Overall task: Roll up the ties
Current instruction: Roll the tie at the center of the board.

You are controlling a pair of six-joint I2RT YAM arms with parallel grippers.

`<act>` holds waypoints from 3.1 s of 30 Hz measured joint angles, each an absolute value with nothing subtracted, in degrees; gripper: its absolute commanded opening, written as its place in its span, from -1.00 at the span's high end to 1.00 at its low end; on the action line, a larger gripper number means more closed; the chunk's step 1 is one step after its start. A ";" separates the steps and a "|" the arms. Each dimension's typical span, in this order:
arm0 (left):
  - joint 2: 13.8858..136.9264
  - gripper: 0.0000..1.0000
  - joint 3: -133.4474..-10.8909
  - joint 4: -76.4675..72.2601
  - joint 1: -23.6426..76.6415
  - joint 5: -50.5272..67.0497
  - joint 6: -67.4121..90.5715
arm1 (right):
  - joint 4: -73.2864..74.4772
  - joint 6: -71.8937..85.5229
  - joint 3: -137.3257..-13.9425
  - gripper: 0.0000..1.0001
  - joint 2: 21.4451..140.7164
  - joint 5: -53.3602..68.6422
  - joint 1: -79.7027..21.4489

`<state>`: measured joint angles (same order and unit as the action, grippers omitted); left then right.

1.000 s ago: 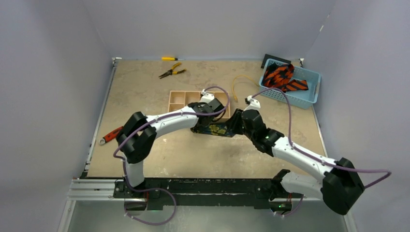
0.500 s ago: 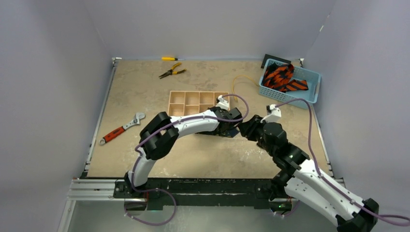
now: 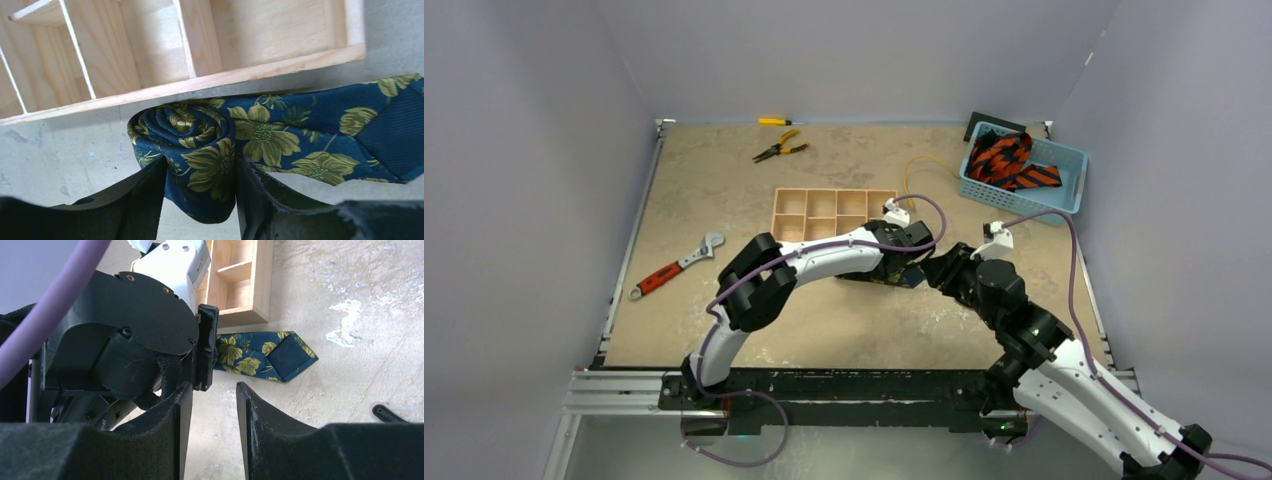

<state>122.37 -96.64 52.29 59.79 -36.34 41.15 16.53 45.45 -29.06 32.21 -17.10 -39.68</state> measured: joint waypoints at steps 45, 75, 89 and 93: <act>66.70 -0.68 -32.71 -2.13 36.12 -6.24 46.65 | 1.37 40.93 -38.37 0.32 68.66 0.25 -39.72; 81.93 -0.66 -32.01 -20.64 33.06 9.69 45.89 | -3.31 42.74 -43.55 0.42 85.03 -2.50 -36.75; 87.68 -0.73 -32.56 -24.69 33.30 13.54 45.95 | -7.51 43.05 -36.42 0.43 82.19 -2.50 -34.06; 89.95 -0.74 -35.48 -24.99 34.35 13.96 45.98 | -8.23 43.09 -35.59 0.43 81.95 -2.44 -33.52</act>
